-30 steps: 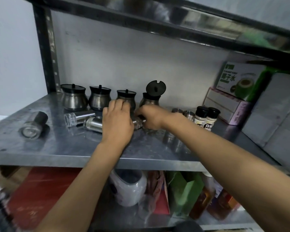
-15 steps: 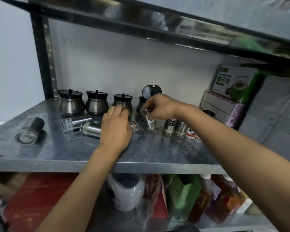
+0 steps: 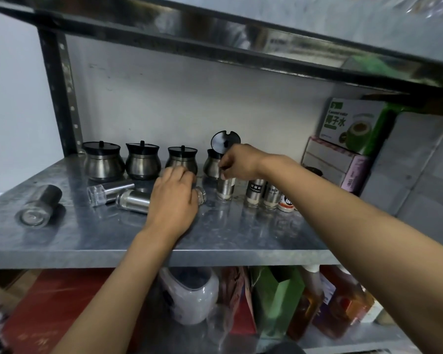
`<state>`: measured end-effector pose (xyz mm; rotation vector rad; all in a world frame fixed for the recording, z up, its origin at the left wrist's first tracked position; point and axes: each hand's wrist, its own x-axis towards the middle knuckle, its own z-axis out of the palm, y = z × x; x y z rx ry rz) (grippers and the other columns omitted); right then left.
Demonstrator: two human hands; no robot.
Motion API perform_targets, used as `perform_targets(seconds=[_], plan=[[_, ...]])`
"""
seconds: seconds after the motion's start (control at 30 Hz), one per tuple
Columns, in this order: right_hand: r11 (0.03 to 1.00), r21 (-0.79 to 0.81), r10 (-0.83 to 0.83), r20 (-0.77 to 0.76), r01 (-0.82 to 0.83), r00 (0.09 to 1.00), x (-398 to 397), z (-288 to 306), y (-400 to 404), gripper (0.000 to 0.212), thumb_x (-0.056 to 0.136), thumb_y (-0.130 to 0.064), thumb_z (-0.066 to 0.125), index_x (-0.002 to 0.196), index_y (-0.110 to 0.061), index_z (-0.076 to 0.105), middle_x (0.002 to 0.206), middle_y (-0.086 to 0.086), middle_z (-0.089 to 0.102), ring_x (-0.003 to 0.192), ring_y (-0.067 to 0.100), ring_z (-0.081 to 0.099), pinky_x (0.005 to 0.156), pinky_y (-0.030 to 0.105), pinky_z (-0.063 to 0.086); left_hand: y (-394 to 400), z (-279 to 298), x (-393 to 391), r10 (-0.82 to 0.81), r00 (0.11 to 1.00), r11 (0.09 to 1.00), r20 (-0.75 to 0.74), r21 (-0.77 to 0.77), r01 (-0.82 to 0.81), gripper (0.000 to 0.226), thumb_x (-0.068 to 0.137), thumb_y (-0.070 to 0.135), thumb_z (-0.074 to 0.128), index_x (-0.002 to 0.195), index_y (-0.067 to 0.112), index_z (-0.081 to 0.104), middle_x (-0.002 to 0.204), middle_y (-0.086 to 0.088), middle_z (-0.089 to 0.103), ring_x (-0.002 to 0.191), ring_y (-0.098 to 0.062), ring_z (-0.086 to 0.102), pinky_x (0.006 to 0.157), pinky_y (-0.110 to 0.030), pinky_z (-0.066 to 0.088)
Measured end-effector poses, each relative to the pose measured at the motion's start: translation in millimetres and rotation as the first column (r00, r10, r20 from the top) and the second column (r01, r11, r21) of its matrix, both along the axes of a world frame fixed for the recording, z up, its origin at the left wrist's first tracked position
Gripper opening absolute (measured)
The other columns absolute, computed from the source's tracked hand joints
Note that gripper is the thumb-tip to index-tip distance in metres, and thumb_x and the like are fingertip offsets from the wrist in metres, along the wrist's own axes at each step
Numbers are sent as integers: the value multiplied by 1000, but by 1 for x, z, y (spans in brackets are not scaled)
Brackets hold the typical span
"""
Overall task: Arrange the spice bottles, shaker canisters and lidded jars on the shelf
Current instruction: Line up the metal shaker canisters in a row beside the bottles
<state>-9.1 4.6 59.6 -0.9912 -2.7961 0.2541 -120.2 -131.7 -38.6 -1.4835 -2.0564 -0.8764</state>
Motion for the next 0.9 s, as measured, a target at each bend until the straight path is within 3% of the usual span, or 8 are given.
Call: perform_targets(seconds=[0.27, 0.53, 0.63, 0.77, 0.9], plan=[[1000, 8, 5, 112, -6, 994, 2, 13, 1, 36, 78, -17, 77, 113, -18, 71, 111, -2, 70, 104, 16, 63, 94, 29, 49, 1, -2, 0, -30, 999, 999, 18, 11, 30, 24, 83, 11, 48, 102, 5, 62, 105, -9, 56, 104, -28, 48, 89, -42, 44], [997, -3, 71, 64, -71, 995, 14, 10, 1, 40, 81, -2, 67, 117, -19, 70, 110, -5, 67, 95, 7, 56, 73, 16, 41, -1, 0, 3, -48, 999, 999, -11, -6, 48, 34, 83, 12, 49, 116, 6, 55, 113, -9, 55, 108, -27, 47, 91, -41, 42], [995, -39, 89, 3, -89, 996, 17, 8, 4, 33, 81, -12, 71, 113, -19, 71, 102, -6, 68, 93, 8, 60, 72, 14, 43, -2, 0, 4, -39, 999, 999, -18, -13, 39, 36, 84, 13, 48, 118, 7, 54, 115, -9, 55, 109, -26, 47, 92, -40, 42], [997, 66, 39, -22, -37, 999, 18, 8, 7, 36, 83, -39, 68, 108, -13, 70, 112, 5, 69, 105, 24, 62, 92, 35, 51, 1, 3, 6, -45, 998, 999, -44, -23, 44, 35, 84, 16, 49, 118, 9, 55, 115, -7, 55, 110, -26, 47, 92, -40, 42], [992, 126, -22, -3, 22, 1000, 16, 5, 9, 35, 81, -51, 67, 84, -17, 62, 82, 0, 62, 81, 21, 60, 67, 29, 45, 3, 4, 8, -31, 993, 998, -111, -63, 24, 33, 83, 20, 48, 114, 11, 56, 113, -6, 56, 110, -25, 47, 89, -39, 41]])
